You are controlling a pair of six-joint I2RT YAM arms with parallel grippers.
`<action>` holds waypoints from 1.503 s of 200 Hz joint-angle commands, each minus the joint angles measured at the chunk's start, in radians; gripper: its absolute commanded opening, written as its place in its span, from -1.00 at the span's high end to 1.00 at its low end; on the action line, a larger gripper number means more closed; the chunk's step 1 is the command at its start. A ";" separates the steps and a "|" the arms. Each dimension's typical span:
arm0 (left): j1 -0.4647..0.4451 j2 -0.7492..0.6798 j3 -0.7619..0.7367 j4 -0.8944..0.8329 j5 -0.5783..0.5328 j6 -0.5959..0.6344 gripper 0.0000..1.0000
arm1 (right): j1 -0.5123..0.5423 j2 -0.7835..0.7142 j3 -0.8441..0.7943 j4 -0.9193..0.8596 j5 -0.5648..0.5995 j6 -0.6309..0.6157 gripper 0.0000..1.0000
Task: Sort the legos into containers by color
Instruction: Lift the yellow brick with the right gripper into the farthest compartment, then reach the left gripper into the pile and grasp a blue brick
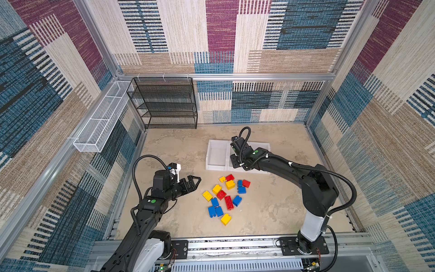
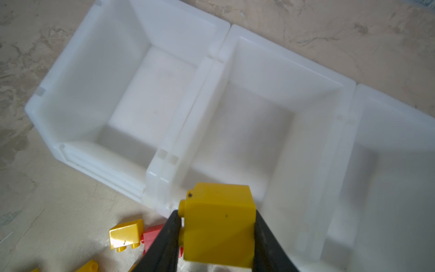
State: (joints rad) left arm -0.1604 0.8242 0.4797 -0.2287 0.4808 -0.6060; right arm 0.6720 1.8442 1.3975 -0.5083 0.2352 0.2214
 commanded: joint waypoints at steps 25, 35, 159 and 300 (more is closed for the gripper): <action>-0.017 -0.005 -0.004 0.003 0.011 -0.014 -0.90 | -0.032 0.045 0.036 0.046 -0.027 -0.028 0.36; -0.022 -0.009 -0.004 0.001 0.006 -0.015 -0.90 | -0.035 0.034 0.027 0.052 -0.028 -0.024 0.36; -0.060 -0.008 -0.004 -0.011 -0.028 -0.009 -0.88 | -0.207 -0.206 -0.197 0.078 -0.024 0.008 0.35; -0.265 0.113 0.067 -0.050 -0.154 0.058 -0.77 | -0.253 -0.284 -0.276 0.090 -0.045 0.029 -0.41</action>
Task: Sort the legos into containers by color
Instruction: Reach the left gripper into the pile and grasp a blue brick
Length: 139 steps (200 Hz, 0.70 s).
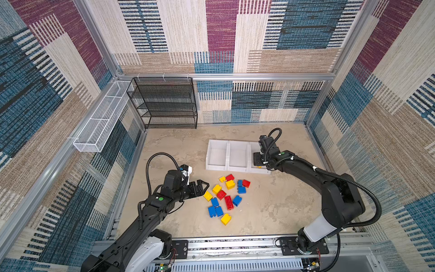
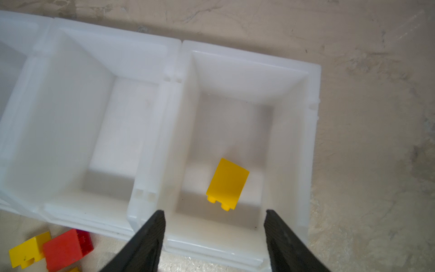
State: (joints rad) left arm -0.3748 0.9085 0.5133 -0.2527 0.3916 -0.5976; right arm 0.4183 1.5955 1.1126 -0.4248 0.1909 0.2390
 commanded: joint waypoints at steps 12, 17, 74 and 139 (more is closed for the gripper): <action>-0.097 0.057 0.060 -0.040 -0.093 0.071 -0.74 | 0.000 -0.064 0.006 0.000 -0.006 0.014 -0.42; -0.118 0.071 0.073 -0.049 -0.105 0.082 -0.74 | 0.000 -0.077 0.004 -0.003 -0.011 0.015 -0.42; -0.407 0.349 0.299 -0.156 -0.255 0.244 -0.63 | 0.001 -0.239 -0.105 -0.045 -0.025 0.067 -0.45; -0.579 0.663 0.509 -0.236 -0.325 0.307 -0.48 | 0.001 -0.380 -0.216 -0.083 -0.033 0.117 -0.48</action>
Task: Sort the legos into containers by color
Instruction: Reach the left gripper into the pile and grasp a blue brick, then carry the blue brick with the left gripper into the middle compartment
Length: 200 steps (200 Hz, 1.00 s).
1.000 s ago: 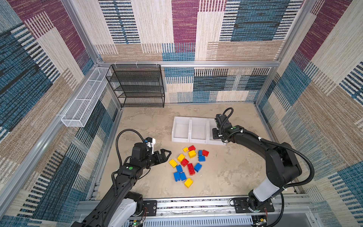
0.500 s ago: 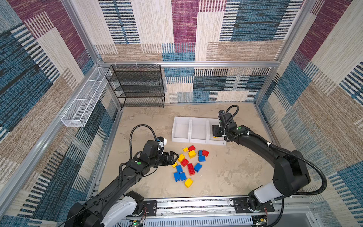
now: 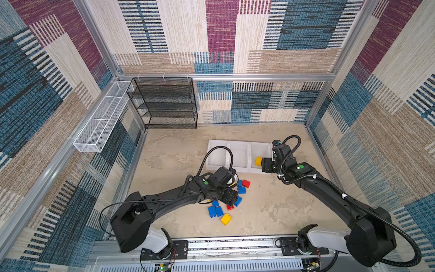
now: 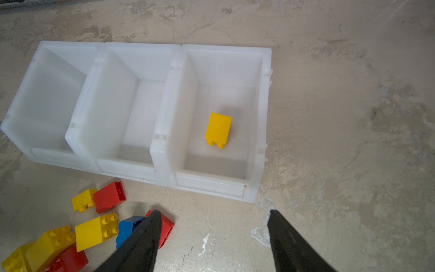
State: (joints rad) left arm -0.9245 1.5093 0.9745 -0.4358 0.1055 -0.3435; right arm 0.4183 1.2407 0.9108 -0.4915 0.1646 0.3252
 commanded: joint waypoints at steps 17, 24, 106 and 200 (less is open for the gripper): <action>-0.047 0.127 0.092 -0.075 -0.055 0.065 -0.45 | 0.002 -0.040 -0.028 -0.018 -0.005 0.034 -0.48; -0.054 0.155 0.112 -0.089 -0.062 0.070 -0.43 | 0.001 -0.045 -0.032 -0.016 -0.005 0.037 -0.48; -0.083 0.320 0.231 -0.150 -0.129 0.095 -0.16 | 0.001 -0.073 -0.064 -0.025 -0.005 0.048 -0.47; -0.081 0.277 0.268 -0.139 -0.111 0.069 0.23 | 0.001 -0.089 -0.052 -0.041 0.007 0.056 -0.40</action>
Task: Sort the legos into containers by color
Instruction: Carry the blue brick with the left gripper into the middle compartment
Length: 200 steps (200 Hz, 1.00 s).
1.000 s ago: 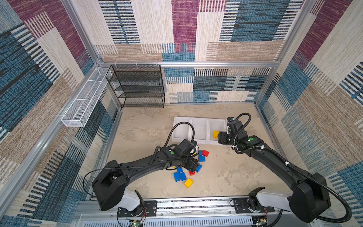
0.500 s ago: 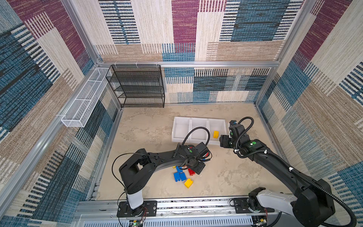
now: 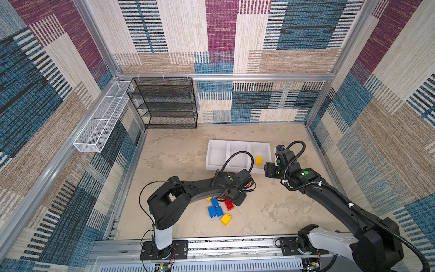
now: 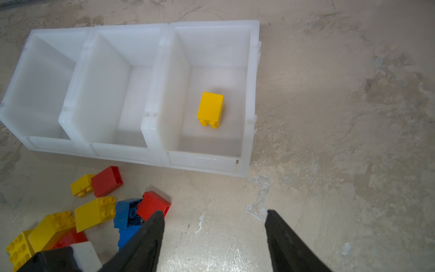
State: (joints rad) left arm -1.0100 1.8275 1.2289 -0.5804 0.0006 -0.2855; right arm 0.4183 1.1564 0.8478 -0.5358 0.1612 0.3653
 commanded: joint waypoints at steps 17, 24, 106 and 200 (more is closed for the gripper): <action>0.018 -0.075 0.025 0.005 -0.017 0.006 0.24 | 0.000 -0.006 0.018 -0.003 0.012 0.017 -0.40; 0.033 -0.091 0.034 0.000 -0.022 0.009 0.24 | 0.001 -0.007 0.021 -0.007 0.012 0.017 -0.40; 0.338 -0.086 0.273 -0.052 0.048 0.158 0.24 | 0.000 -0.023 0.032 -0.023 0.019 0.026 -0.39; 0.344 0.287 0.629 -0.116 0.101 0.136 0.23 | 0.001 -0.038 0.019 -0.037 0.001 0.036 -0.39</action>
State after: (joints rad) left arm -0.6670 2.0705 1.8091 -0.6659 0.0887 -0.1478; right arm 0.4183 1.1286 0.8730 -0.5663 0.1673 0.3916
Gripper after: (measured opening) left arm 0.379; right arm 0.694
